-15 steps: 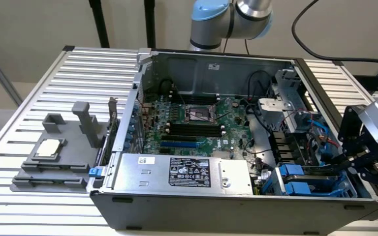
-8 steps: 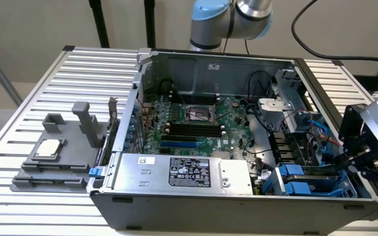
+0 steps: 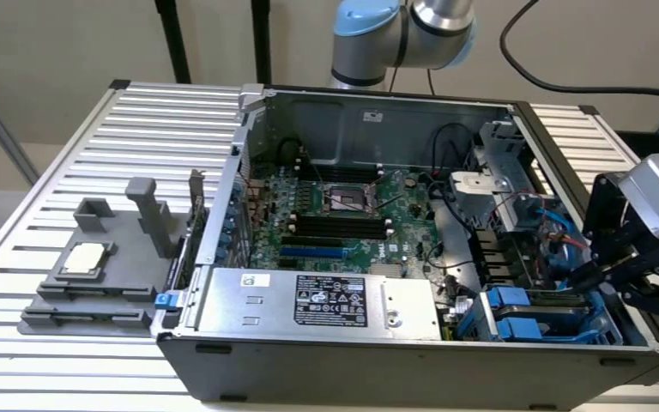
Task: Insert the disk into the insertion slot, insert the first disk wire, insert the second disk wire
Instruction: 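Insert the first disk wire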
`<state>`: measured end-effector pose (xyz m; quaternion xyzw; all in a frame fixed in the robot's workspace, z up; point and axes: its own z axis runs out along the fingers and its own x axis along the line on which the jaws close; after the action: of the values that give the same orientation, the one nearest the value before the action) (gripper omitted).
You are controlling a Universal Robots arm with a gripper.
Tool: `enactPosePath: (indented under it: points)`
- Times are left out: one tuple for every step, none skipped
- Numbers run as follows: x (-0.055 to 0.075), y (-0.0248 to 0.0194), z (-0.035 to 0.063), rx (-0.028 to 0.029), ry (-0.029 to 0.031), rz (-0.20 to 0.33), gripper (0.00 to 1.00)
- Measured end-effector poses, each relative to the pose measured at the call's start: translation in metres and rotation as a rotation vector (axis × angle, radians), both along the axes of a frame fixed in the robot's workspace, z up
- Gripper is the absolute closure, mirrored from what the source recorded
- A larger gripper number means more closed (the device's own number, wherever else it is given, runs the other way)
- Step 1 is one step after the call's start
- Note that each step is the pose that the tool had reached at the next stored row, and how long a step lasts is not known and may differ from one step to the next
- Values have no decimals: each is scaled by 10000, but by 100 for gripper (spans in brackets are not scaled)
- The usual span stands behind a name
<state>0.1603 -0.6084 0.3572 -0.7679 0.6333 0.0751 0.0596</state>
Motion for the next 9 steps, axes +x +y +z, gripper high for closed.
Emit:
enactPosePath:
  points:
    - [-19, 5, 0, -12, 38, 0, 84]
    - [-35, 12, 0, -36, 93, 0, 84]
    - [-51, 17, 0, -61, 157, 0, 84]
    - [-64, 22, -1, -88, 233, 0, 84]
    - [-74, 29, -1, -121, 309, 2, 84]
    - [-82, 34, -1, -153, 393, 3, 84]
    - [-87, 38, -2, -185, 471, 2, 84]
    - [-89, 42, -3, -220, 551, -9, 84]
    - [-89, 43, -5, -247, 608, -30, 84]
